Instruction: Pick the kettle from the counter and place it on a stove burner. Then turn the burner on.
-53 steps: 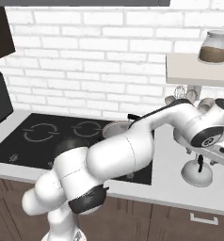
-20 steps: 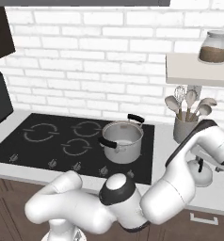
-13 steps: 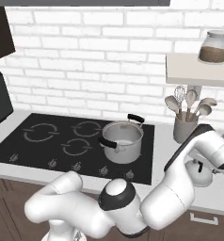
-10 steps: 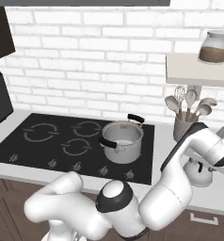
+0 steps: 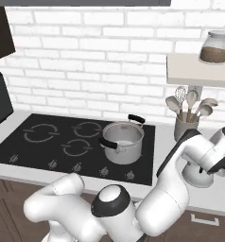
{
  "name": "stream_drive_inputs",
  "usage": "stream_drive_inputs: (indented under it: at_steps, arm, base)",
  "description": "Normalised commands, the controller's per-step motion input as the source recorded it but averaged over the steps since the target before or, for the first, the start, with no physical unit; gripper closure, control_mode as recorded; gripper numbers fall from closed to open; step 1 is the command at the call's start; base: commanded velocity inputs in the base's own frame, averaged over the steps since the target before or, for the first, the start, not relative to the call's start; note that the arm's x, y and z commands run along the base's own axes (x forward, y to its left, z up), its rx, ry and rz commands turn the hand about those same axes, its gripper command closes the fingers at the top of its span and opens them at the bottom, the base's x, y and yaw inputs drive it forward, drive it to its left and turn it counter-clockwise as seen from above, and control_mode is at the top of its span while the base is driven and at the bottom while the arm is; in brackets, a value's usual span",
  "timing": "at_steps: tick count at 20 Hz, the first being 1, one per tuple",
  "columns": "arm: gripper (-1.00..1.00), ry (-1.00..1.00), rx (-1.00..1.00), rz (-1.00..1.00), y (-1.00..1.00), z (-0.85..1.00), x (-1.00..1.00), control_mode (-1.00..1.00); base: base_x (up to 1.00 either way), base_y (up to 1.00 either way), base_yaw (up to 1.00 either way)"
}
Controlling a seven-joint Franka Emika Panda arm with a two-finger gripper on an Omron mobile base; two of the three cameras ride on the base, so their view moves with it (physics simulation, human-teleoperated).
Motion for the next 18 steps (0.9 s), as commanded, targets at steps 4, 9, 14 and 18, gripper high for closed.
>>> stream_drive_inputs:
  at_steps: [4, 9, 14, 18]
  arm:
    - [-1.0, 0.0, 0.0, 0.0, -0.13, -0.03, 0.08, -1.0]
    - [-1.0, 0.0, 0.0, 0.0, 0.0, -0.01, 0.16, -1.0]
    - [-1.0, -0.02, 0.0, 0.0, -0.06, -0.09, 0.19, -1.0]
    - [-1.0, 0.0, 0.0, 0.0, -0.27, -0.07, 0.18, -1.0]
  base:
    - [0.0, 0.0, 0.0]
    - [0.0, 0.0, 0.0]
    - [0.0, 0.0, 0.0]
    - [0.0, 0.0, 0.0]
